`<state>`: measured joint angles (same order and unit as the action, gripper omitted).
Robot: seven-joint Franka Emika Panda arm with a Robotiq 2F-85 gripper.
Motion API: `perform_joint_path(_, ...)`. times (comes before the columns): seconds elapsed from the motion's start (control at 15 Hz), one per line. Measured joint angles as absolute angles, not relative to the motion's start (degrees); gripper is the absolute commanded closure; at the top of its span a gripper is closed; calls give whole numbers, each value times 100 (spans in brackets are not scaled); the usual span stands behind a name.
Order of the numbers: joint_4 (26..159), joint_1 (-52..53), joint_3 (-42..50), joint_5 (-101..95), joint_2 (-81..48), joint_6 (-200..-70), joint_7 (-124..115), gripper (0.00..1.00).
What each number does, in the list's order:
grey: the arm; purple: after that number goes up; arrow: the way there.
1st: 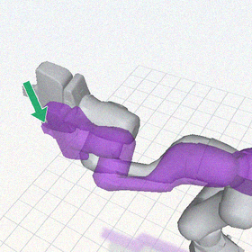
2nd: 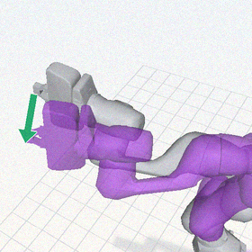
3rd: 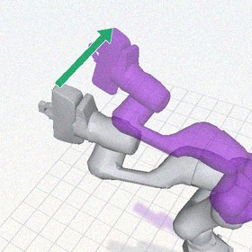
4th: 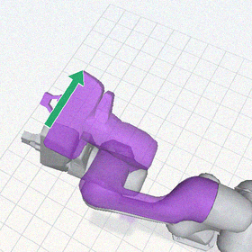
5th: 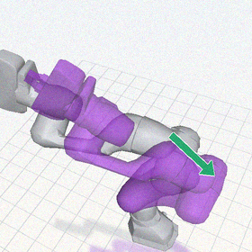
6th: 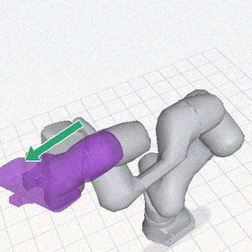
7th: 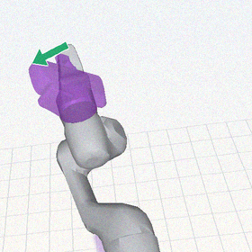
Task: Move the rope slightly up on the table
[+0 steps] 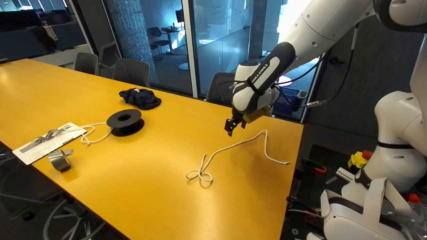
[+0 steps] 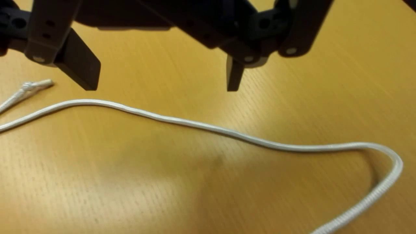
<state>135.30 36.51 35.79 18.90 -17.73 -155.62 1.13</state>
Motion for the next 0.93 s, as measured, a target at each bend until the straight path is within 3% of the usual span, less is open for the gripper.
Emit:
perform_joint_path(0.13, 13023, 3695, 3350, 1327, -1785, -14986, -53, 0)
perform_joint_path(0.6, 11971, 1996, 487, 616, -1902, -13593, -88, 0)
perform_joint_path(0.93, 11736, 1595, -275, 360, -2425, -13351, 32, 0)
